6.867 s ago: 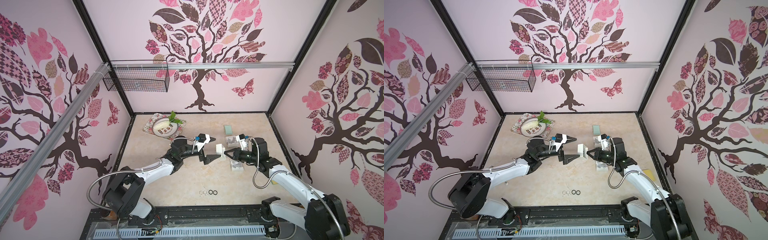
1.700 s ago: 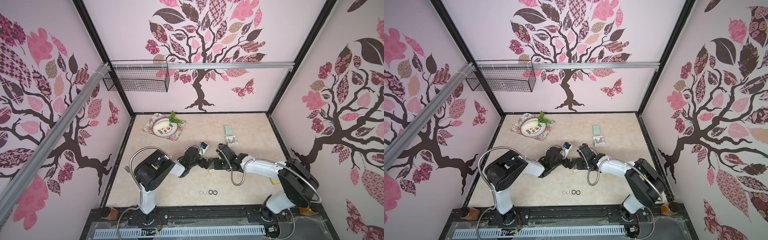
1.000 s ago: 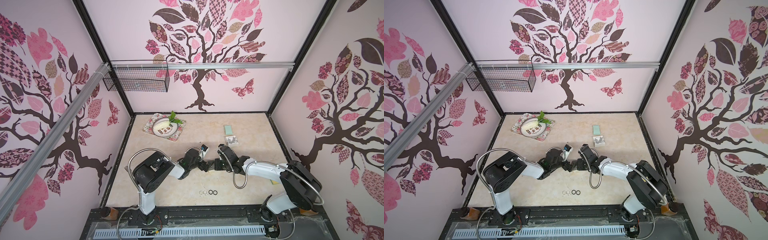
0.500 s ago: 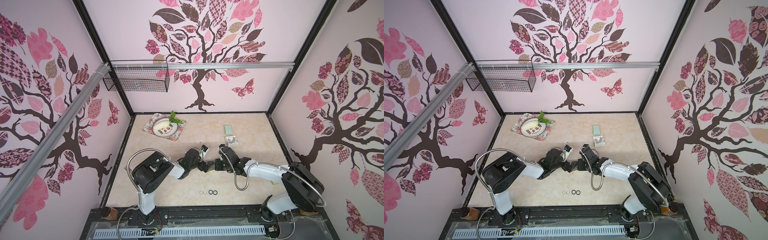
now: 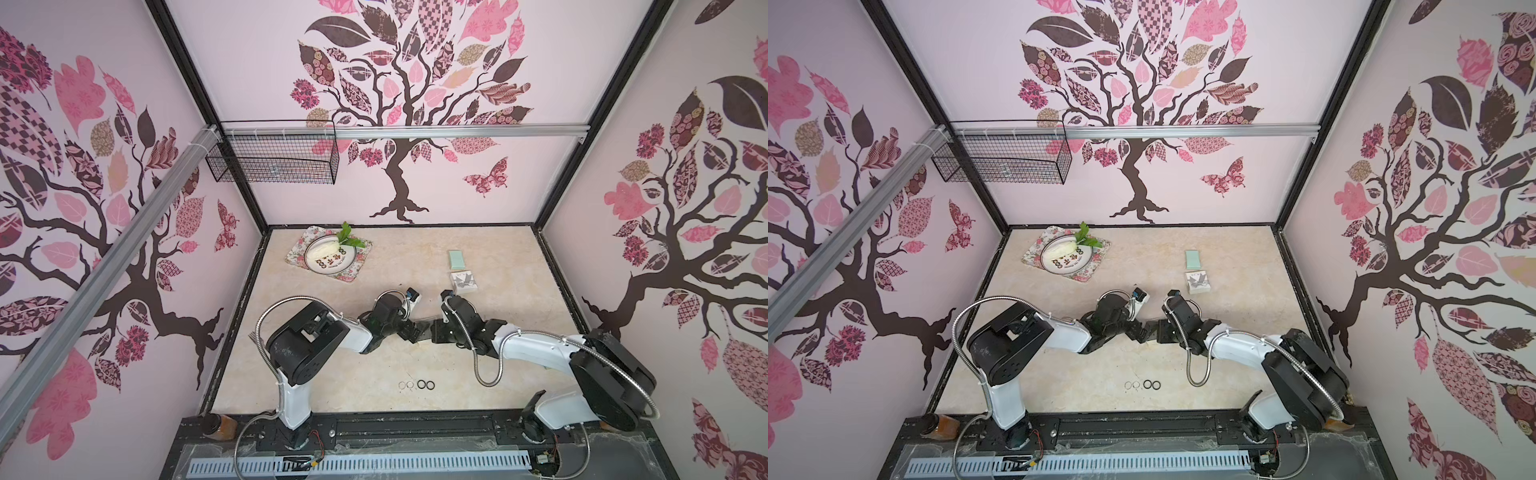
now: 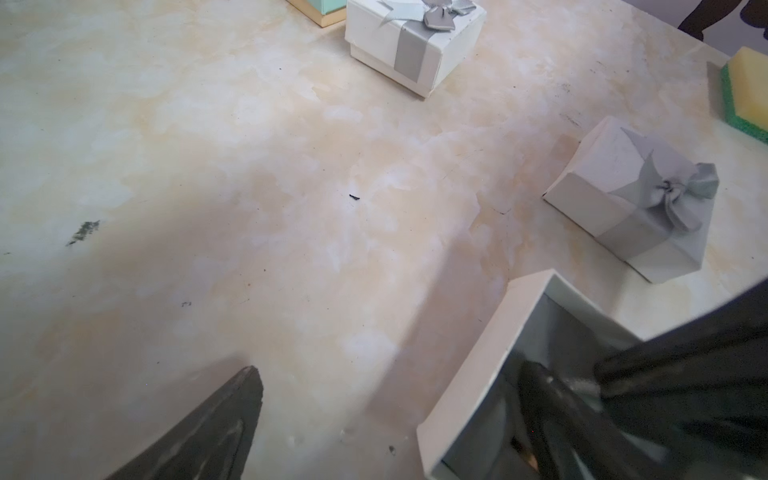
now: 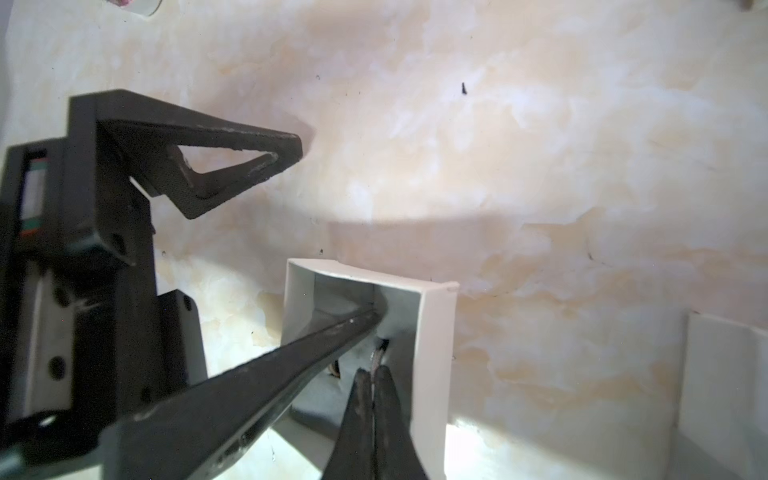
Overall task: Take the rings out of the lift-off lid box
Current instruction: Take out the ring from the jewelry box, then place the ring at the center of the board.
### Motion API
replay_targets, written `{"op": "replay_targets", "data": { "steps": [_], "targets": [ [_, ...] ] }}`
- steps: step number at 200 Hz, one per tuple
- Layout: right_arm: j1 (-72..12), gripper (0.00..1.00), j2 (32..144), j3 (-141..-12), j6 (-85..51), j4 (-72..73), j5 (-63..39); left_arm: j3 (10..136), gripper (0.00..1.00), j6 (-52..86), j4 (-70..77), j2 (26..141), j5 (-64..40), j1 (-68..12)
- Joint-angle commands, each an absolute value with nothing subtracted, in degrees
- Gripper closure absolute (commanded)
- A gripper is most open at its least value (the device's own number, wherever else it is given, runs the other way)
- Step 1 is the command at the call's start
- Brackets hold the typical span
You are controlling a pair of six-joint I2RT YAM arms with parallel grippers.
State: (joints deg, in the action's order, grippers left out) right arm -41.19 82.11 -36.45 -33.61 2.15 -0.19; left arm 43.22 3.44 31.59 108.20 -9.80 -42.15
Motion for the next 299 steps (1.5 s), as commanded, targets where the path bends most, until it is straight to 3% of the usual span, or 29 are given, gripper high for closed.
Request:
{"op": "replay_targets", "data": {
  "steps": [1,79,130,215,250,299],
  "targets": [
    [-41.46,1.00,79.47,-36.45,-34.74,3.94,-0.44,45.33,0.02,2.74,28.97,109.86,-9.97,-42.37],
    [-41.47,1.00,77.64,-35.75,-34.45,4.04,-0.40,46.49,0.02,2.47,26.96,110.22,-9.76,-42.36],
    [-41.42,1.00,70.83,-35.35,-33.74,-0.26,-1.00,47.28,0.02,2.40,25.37,108.29,-9.37,-42.38],
    [-41.43,1.00,54.56,-23.07,-40.06,-3.42,-13.77,49.57,0.02,2.26,19.95,99.19,-8.34,-42.41],
    [-41.69,1.00,55.79,-18.62,-43.73,4.41,-19.48,48.73,0.02,0.89,15.76,93.05,-6.27,-42.30],
    [-45.71,1.00,66.43,-19.89,-46.11,14.73,-23.11,41.09,0.02,1.57,13.49,83.24,-2.99,-40.55]
  ]
}}
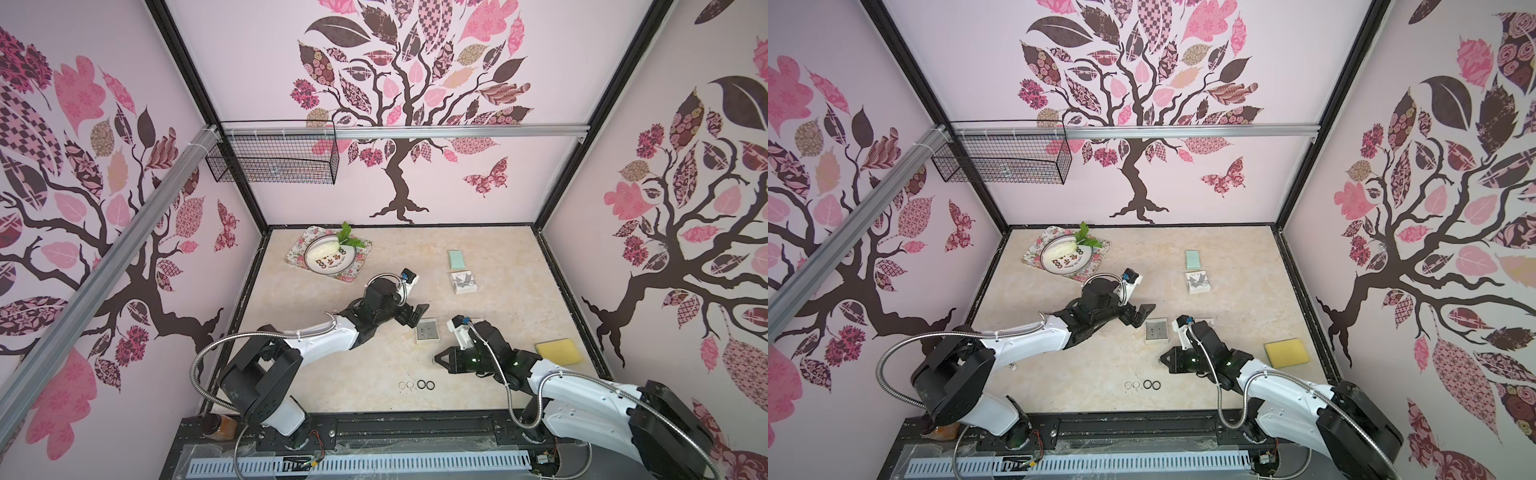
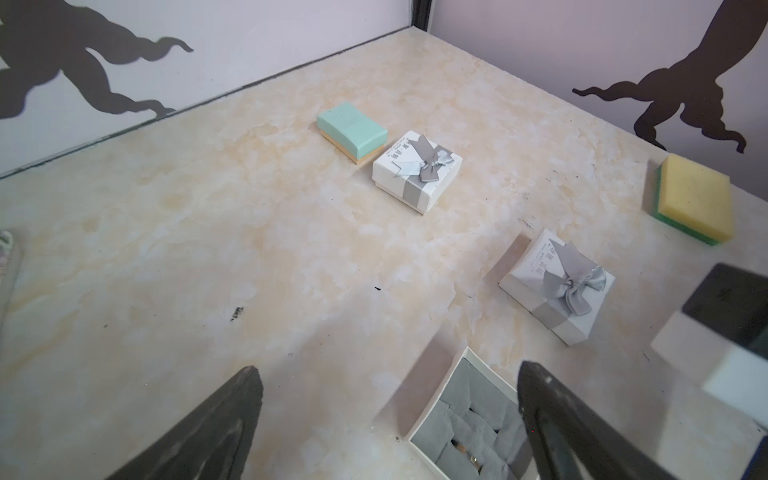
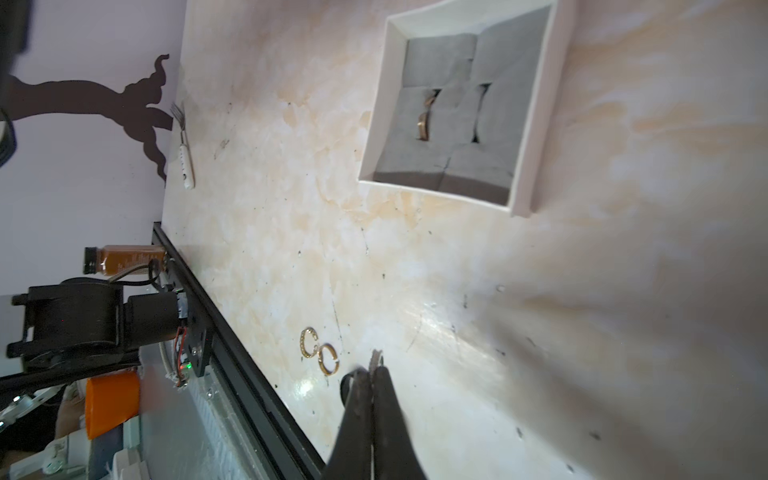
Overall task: Take the rings out of the lift-off lid box
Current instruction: Place the ring at the center of the board.
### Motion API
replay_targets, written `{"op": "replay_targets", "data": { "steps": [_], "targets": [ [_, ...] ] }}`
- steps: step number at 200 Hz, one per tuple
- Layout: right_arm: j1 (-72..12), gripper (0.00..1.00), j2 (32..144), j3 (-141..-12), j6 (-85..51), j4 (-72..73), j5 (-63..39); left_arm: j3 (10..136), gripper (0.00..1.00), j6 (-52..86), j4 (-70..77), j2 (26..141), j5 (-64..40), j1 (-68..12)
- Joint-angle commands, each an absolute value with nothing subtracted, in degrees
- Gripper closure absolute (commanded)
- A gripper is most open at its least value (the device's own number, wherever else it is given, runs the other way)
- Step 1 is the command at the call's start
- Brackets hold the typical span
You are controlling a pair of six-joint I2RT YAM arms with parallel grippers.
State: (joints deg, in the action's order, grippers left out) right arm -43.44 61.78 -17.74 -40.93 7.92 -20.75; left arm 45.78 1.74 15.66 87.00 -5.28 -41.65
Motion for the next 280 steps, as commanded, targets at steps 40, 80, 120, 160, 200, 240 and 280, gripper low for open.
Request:
{"op": "replay_targets", "data": {
  "steps": [40,80,120,160,200,240,280],
  "targets": [
    [-49.15,1.00,74.63,-21.10,-48.05,21.21,-23.90,35.67,0.02,2.63,13.11,78.49,-1.94,-39.56],
    [-51.96,1.00,81.10,-22.59,-49.66,25.63,-24.08,33.65,0.02,3.26,13.45,77.60,-2.11,-39.41],
    [-52.04,1.00,82.34,-22.24,-50.19,25.84,-22.76,33.18,0.02,3.32,13.54,77.09,-2.28,-39.18],
    [-52.10,1.00,85.01,-22.32,-50.45,26.45,-22.17,33.13,0.02,3.53,14.46,77.61,-2.91,-39.06],
    [-52.10,0.99,85.77,-22.15,-50.54,26.54,-21.31,33.18,0.02,3.61,14.46,77.85,-3.18,-39.03],
    [-52.08,0.88,84.52,-22.31,-49.97,24.62,-20.15,33.26,0.02,3.70,14.50,78.23,-3.58,-39.08],
    [-52.08,0.81,82.07,-23.67,-48.05,20.09,-18.40,33.78,0.02,3.68,14.42,78.43,-3.93,-39.03]
  ]
}}
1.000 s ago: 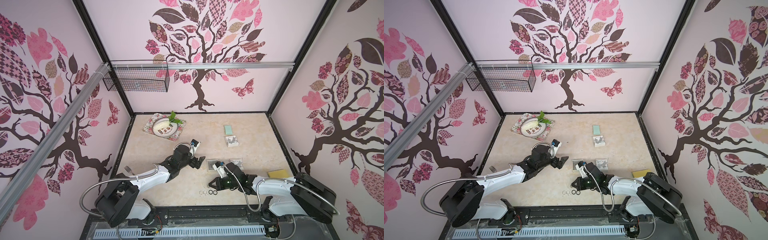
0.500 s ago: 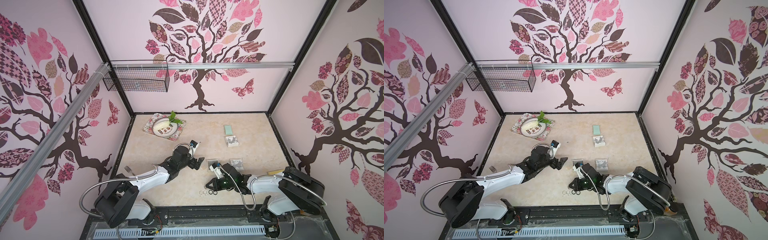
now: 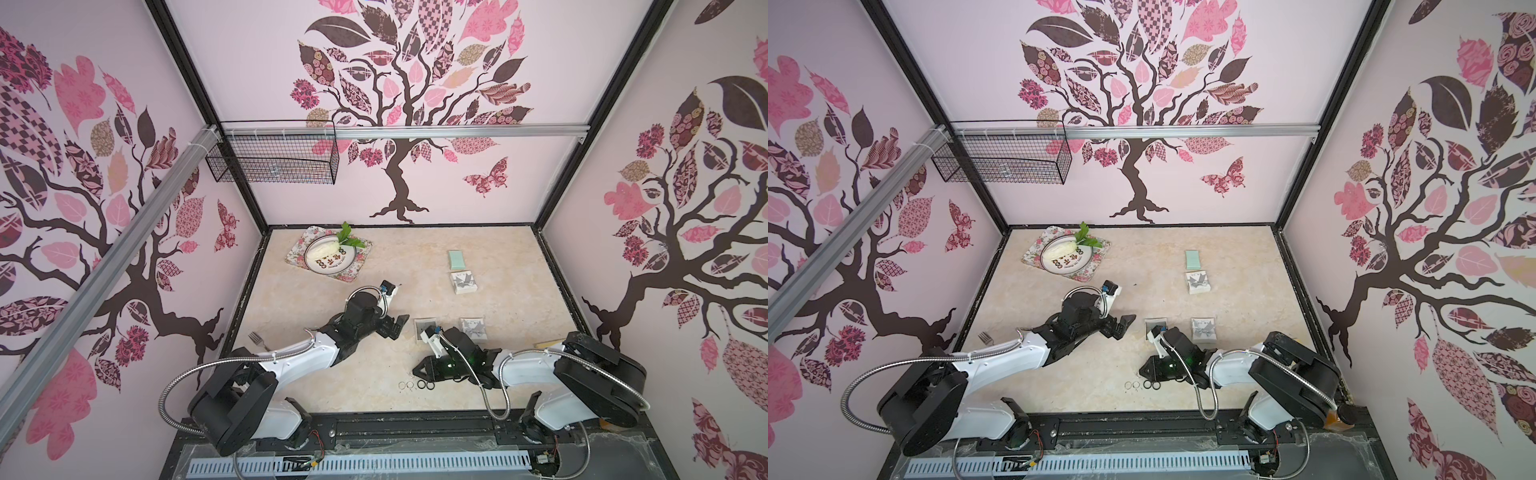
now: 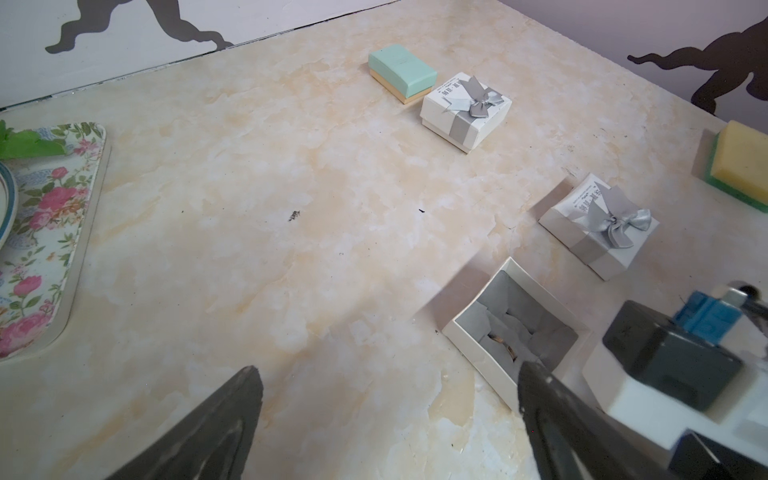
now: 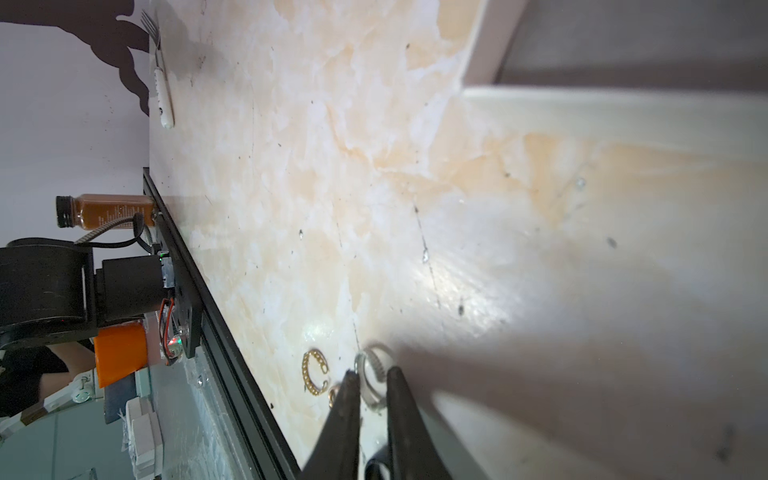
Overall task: Take the rings out of the lift-off lid box
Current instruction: Place the ring at the center of the board, then take out the ring from the jewelry box.
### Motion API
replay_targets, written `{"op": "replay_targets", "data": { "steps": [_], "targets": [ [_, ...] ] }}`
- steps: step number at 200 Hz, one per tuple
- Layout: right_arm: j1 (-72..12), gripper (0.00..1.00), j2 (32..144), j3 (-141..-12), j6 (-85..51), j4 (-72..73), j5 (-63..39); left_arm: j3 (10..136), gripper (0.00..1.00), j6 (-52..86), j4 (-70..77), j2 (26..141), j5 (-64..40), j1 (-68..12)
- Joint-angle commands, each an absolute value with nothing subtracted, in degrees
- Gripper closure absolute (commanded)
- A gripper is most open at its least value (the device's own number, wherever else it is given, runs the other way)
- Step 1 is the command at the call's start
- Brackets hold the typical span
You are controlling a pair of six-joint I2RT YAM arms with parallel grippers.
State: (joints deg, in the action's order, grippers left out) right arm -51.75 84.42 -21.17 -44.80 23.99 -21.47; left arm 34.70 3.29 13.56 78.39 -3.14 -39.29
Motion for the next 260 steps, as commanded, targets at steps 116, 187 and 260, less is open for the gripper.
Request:
{"op": "replay_targets", "data": {
  "steps": [116,187,260],
  "targets": [
    [-51.64,0.00,64.04,-39.73,-34.87,-11.69,-5.58,41.72,0.02,3.22,13.39,86.14,-7.32,-36.79],
    [-45.65,0.28,71.98,-41.30,-31.65,-11.01,-3.61,47.79,0.02,2.72,18.08,96.35,-14.07,-36.75],
    [-43.73,0.64,83.04,-45.65,-30.15,-8.40,-0.70,48.48,0.02,3.36,24.83,101.86,-16.63,-36.81]
  ]
}}
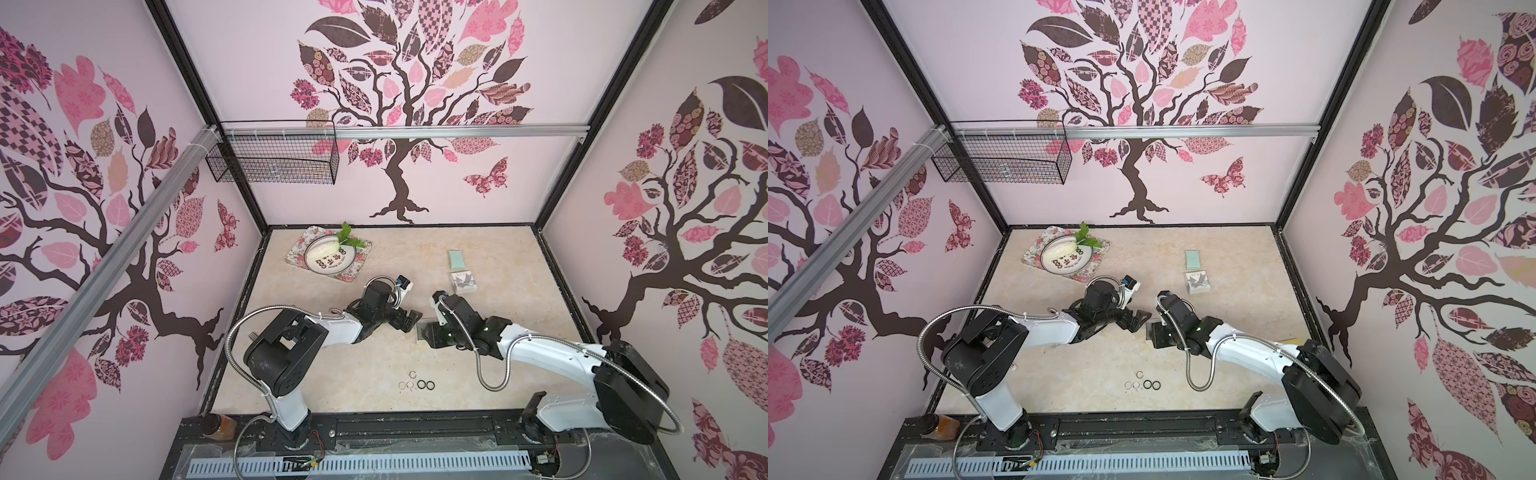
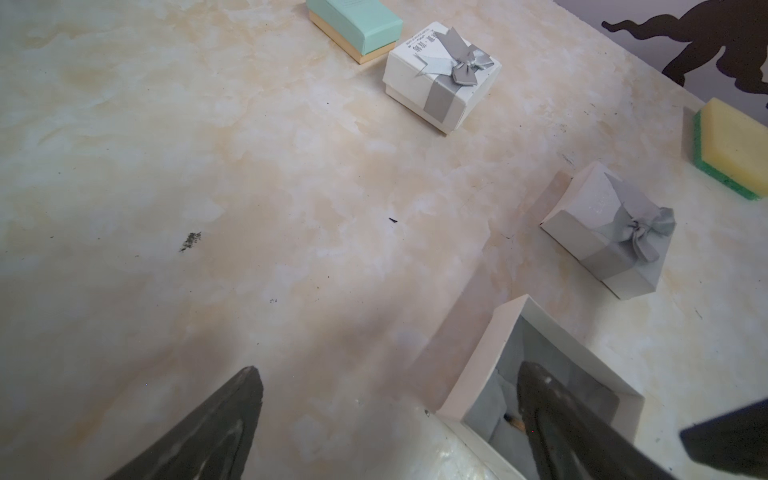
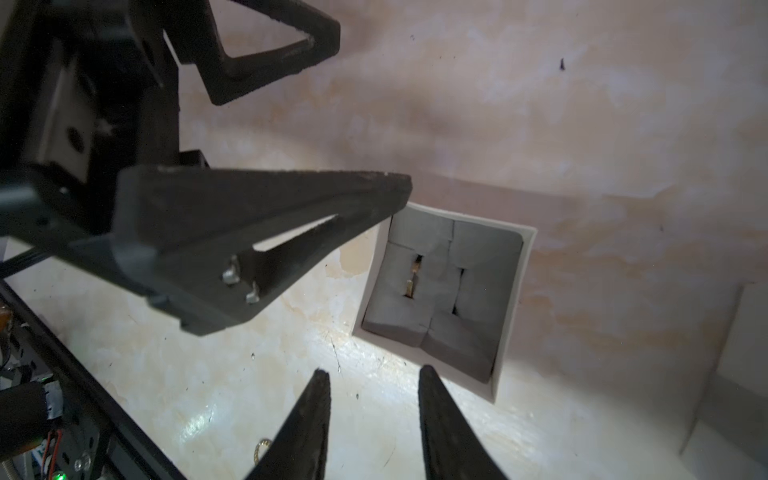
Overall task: Take the rings out of the lift-off lid box
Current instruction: Take out the ring from the jewelry box.
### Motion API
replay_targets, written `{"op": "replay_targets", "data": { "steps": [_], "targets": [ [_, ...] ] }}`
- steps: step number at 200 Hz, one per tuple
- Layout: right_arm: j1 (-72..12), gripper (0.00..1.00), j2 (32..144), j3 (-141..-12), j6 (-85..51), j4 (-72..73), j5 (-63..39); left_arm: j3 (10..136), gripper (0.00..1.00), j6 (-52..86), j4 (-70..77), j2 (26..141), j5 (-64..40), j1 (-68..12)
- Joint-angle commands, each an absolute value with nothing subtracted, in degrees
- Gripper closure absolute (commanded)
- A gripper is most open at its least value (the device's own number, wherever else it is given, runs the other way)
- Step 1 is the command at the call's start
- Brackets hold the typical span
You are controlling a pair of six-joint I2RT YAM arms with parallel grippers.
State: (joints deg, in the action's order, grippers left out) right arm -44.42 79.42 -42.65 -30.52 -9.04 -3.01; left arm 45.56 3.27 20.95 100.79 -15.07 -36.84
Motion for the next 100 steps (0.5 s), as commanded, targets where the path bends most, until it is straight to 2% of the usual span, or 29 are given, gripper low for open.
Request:
{"op": "replay_targets", "data": {
  "steps": [1,62,100],
  "targets": [
    [-43.73,0.65,83.34,-45.72,-30.15,-8.33,-0.66,48.50,0.02,3.35,24.85,101.91,-16.62,-36.77],
    [-43.26,0.75,89.93,-48.42,-30.58,-7.10,-0.02,48.51,0.02,3.64,26.34,104.40,-17.24,-36.77],
    [-42.92,0.79,91.38,-48.70,-30.83,-6.87,0.03,47.67,0.02,4.16,27.55,104.94,-17.58,-36.74]
  ]
}}
